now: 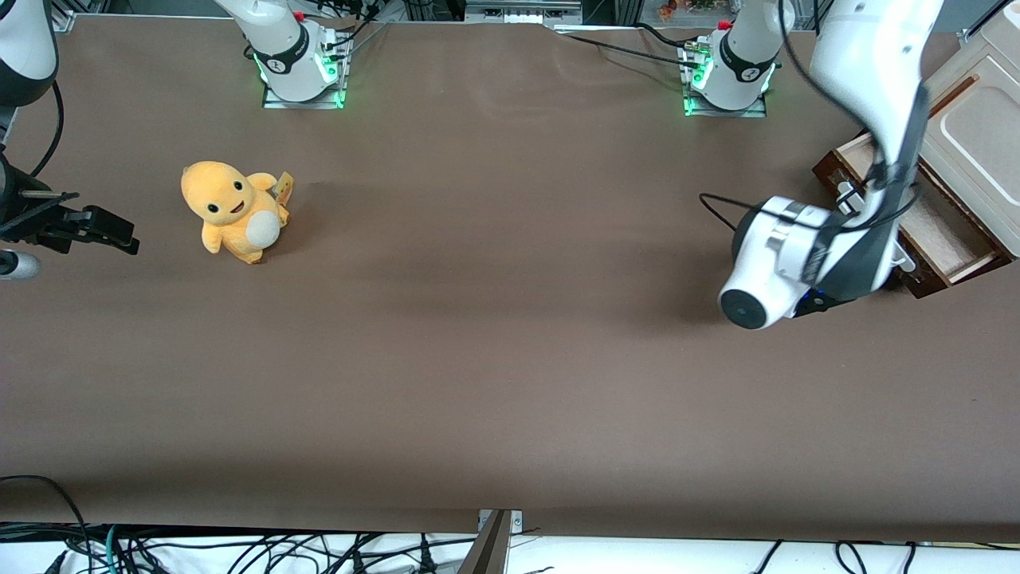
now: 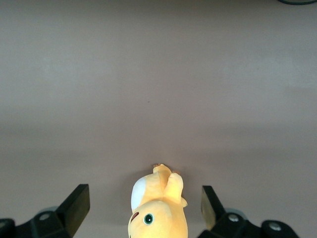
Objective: Open lower drawer with left arm only
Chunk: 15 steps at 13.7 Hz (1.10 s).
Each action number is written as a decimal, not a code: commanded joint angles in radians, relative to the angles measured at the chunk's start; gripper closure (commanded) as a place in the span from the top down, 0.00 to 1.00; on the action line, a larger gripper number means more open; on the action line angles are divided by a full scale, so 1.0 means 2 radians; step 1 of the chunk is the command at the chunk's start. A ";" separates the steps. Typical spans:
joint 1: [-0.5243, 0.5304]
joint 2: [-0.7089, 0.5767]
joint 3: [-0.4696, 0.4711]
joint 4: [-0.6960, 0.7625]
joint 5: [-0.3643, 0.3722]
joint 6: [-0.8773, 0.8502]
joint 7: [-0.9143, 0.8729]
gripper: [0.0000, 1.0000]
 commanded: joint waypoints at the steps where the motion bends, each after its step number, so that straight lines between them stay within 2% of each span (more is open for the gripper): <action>1: -0.002 -0.033 0.000 0.057 -0.067 -0.009 0.074 1.00; 5: -0.001 -0.055 -0.018 0.178 -0.153 -0.018 0.120 1.00; 7: 0.005 -0.078 -0.017 0.186 -0.201 -0.015 0.179 1.00; 10: 0.015 -0.097 -0.016 0.191 -0.236 0.029 0.262 1.00; 12: 0.034 -0.126 -0.009 0.160 -0.284 0.082 0.311 1.00; 15: 0.041 -0.222 0.014 -0.005 -0.284 0.203 0.315 1.00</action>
